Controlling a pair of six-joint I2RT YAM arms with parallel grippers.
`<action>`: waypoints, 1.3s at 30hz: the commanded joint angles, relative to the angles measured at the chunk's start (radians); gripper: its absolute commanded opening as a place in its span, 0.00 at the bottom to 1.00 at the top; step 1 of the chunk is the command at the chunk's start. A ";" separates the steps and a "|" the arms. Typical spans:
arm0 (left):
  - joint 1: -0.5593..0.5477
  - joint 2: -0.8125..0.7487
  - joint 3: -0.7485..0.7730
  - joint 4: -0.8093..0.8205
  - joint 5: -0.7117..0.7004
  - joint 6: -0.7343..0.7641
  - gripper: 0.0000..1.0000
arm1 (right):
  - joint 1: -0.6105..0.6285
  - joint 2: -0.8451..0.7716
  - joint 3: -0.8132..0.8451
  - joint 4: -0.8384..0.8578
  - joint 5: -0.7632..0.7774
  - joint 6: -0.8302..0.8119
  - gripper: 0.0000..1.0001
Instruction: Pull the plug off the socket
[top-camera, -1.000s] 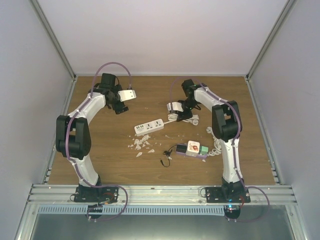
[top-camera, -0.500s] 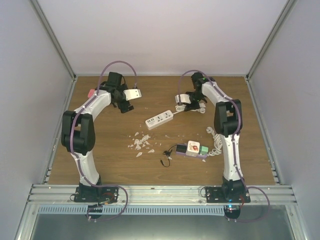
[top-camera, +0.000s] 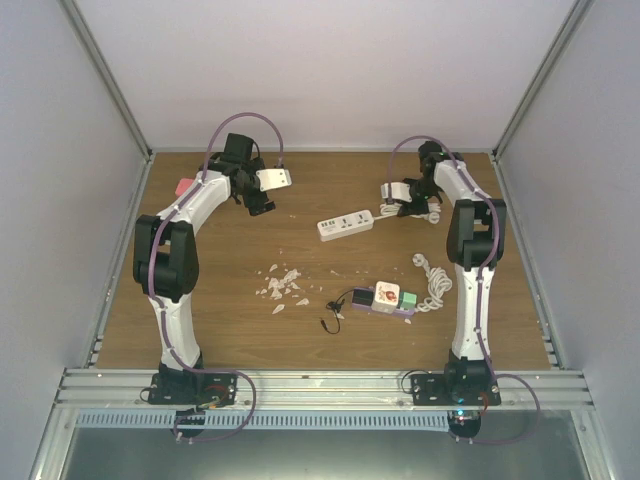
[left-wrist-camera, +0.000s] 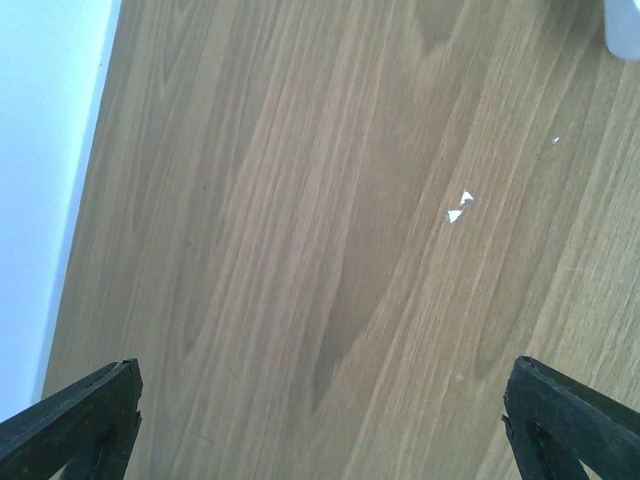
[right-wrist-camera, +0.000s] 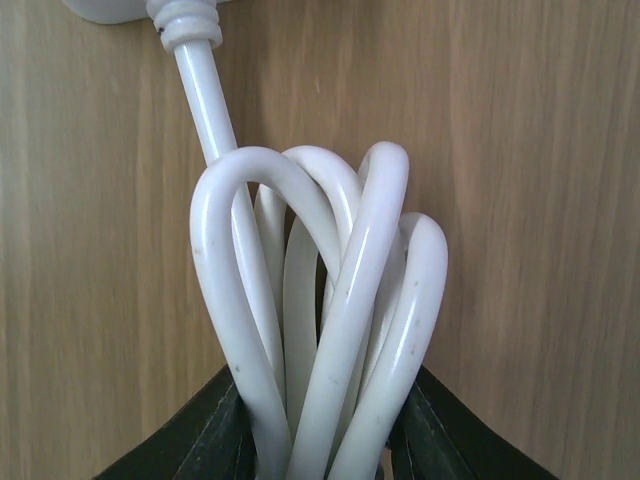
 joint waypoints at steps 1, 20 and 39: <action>-0.025 0.039 0.038 -0.018 0.009 0.018 0.99 | -0.089 0.024 -0.018 -0.023 0.091 -0.063 0.35; -0.041 0.094 0.127 -0.091 0.008 0.043 0.99 | -0.265 -0.040 -0.133 0.011 0.130 -0.197 0.38; -0.033 0.021 0.053 -0.084 0.102 -0.068 0.99 | -0.235 -0.287 -0.164 -0.046 -0.174 0.042 0.94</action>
